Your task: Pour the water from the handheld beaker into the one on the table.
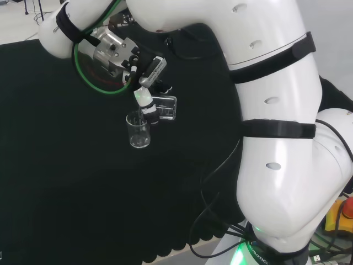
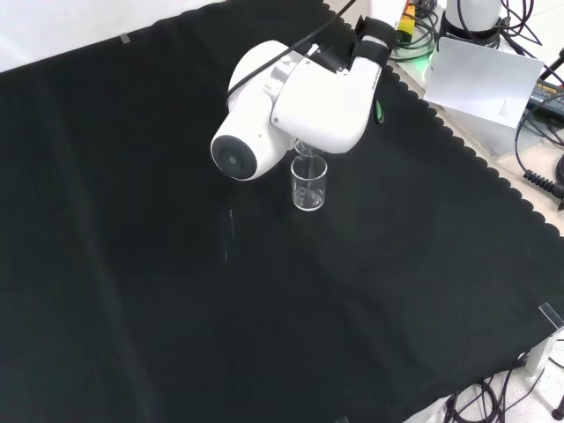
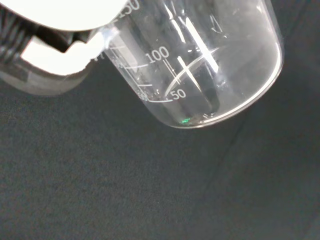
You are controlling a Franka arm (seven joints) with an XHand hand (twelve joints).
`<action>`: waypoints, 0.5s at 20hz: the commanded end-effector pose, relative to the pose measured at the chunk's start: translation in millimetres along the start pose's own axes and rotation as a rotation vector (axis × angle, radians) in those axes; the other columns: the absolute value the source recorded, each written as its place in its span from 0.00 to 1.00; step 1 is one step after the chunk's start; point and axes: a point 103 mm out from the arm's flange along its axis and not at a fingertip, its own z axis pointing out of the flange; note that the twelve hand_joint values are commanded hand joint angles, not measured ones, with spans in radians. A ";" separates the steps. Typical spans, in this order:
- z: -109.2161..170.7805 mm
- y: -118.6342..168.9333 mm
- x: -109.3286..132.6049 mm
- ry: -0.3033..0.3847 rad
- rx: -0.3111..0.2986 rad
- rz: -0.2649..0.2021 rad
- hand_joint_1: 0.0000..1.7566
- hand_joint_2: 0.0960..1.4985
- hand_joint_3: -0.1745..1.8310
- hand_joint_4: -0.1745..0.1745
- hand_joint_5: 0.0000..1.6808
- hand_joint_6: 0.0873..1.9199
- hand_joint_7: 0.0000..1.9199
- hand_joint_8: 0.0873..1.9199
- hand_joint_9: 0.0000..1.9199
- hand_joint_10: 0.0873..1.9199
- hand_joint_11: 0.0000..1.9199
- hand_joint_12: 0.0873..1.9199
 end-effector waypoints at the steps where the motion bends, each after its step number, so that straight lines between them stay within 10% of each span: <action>1: 0.2 -1.3 0.5 -0.012 0.011 0.008 0.75 0.29 0.57 0.00 0.73 0.43 0.67 0.42 0.80 0.40 0.69 0.45; 10: -2.8 -4.4 3.7 -0.025 0.019 0.008 0.75 0.29 0.57 0.00 0.73 0.44 0.67 0.42 0.80 0.40 0.69 0.45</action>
